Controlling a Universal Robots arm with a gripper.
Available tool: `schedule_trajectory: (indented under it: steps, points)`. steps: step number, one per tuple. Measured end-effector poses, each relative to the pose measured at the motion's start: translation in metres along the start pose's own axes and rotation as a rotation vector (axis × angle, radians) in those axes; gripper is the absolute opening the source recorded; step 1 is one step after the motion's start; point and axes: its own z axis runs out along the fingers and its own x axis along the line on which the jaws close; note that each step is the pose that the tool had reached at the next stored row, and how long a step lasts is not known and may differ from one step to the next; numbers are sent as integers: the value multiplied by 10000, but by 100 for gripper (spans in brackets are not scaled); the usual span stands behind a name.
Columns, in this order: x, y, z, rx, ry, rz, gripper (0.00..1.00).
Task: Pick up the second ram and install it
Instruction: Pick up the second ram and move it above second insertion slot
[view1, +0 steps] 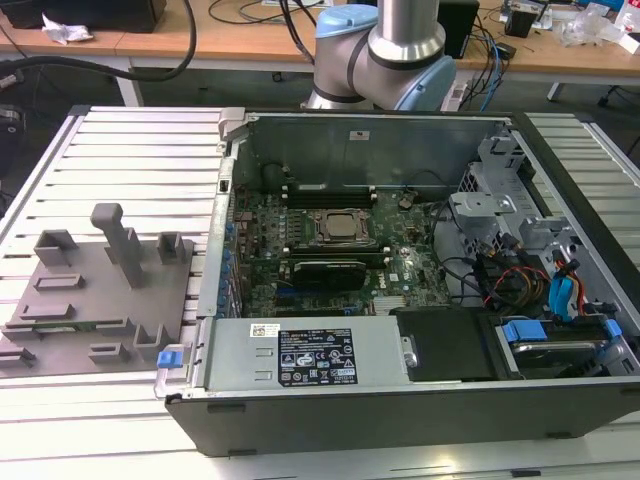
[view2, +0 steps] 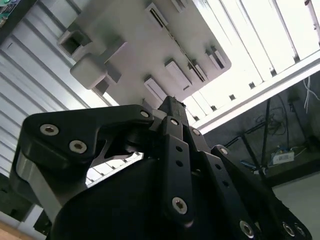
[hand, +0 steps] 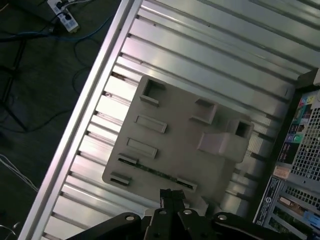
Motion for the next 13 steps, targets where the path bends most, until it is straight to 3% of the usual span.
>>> schedule_trajectory:
  steps: [9,13]
  points:
    - [0,0,0,-23,70,-1580,11]
    - [0,0,0,-36,112,-2505,11]
